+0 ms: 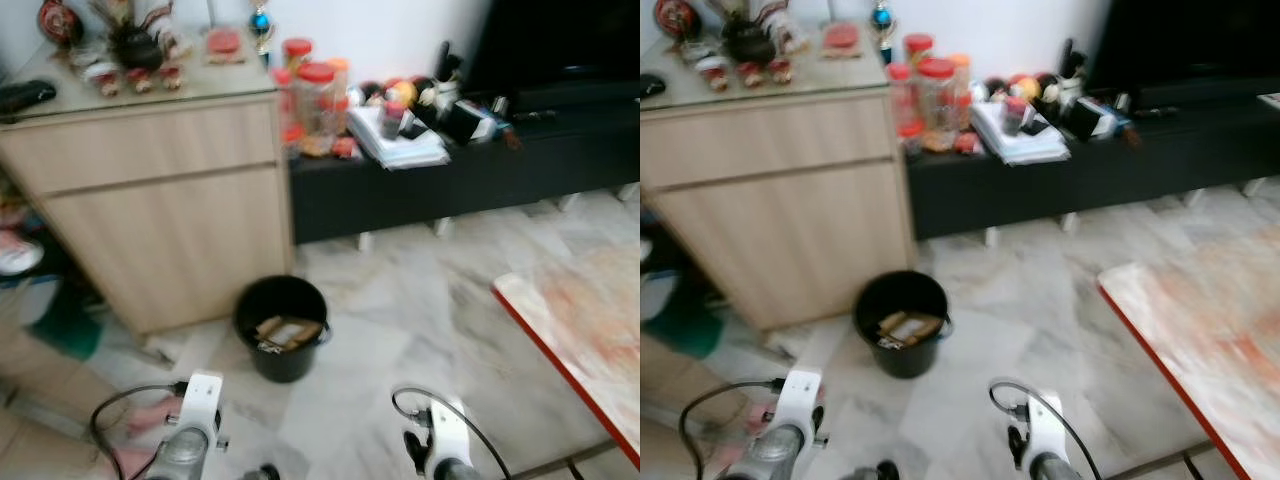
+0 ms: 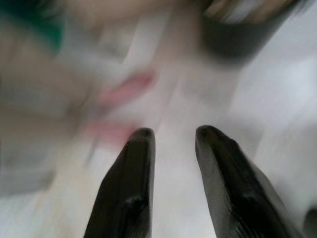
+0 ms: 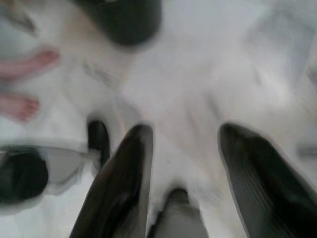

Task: Picking trash to rubbish bin

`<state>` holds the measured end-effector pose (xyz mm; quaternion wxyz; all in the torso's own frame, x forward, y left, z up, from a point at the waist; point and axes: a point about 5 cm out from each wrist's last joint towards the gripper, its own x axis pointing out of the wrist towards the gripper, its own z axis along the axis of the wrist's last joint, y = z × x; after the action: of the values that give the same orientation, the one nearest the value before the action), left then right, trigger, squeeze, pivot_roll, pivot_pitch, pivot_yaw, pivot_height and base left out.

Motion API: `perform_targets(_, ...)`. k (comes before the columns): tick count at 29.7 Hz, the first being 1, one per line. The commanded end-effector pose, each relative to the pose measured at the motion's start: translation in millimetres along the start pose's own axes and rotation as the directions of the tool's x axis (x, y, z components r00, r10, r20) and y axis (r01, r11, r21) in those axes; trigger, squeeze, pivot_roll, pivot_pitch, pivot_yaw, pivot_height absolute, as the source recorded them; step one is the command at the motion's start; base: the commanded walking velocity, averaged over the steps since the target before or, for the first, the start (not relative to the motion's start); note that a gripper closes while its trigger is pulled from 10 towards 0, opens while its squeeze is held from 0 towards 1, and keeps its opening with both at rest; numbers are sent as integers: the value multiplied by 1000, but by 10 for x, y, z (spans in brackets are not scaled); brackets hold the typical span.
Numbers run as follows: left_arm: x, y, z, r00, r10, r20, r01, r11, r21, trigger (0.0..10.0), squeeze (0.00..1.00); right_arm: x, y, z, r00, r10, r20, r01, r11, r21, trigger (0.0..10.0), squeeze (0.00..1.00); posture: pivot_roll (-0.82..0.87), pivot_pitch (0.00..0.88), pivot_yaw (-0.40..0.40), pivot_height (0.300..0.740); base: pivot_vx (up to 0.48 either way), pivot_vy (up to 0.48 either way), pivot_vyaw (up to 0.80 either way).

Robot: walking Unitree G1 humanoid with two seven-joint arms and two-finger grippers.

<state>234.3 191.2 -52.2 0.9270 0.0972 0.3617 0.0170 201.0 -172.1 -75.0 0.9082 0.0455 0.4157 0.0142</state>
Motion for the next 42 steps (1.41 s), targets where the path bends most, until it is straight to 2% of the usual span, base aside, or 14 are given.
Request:
perform_targets(1, -11, 5, -74, 999, 3, -41, -3, 1000, 8, 10000, 0, -10, 9, -48, 1000, 0, -10, 0, 1000, 9, 10000, 0, 37, 43, 0, 740, 0, 0, 0)
perform_targets(29, -19, 0, -95, 999, 0, -39, 0, 1000, 6, 10000, 0, -9, 12, -50, 1000, 0, -13, 0, 1000, 15, 10000, 0, 38, 45, -2, 740, 0, 0, 0)
perform_targets(42, -25, -7, -114, 999, -7, -42, 7, 1000, 1, 10000, 0, -8, 23, -62, 1000, 4, -23, -4, 1000, 3, 10000, 0, 32, 30, 5, 740, 0, 0, -732)
